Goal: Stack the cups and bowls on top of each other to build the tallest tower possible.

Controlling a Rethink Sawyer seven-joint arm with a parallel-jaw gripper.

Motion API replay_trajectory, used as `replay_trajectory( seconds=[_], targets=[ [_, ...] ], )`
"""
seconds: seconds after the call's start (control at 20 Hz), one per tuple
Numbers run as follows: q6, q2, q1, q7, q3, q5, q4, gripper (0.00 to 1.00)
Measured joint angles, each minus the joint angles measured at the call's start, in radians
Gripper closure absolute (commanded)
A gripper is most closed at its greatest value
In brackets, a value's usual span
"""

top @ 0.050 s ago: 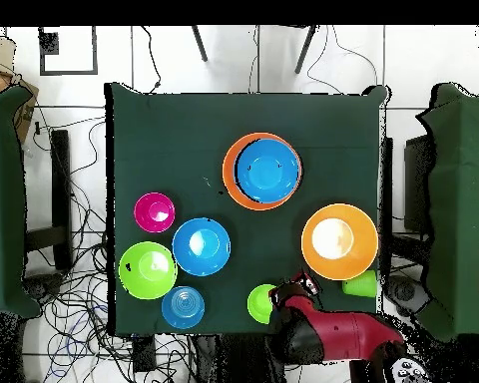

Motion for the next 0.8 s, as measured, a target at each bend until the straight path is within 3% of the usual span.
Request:
replay_trajectory(
  seconds=[0.8],
  targets=[
    [0.000, 0.049, 0.001, 0.000, 0.005, 0.000, -0.035, 0.00]
  ],
)
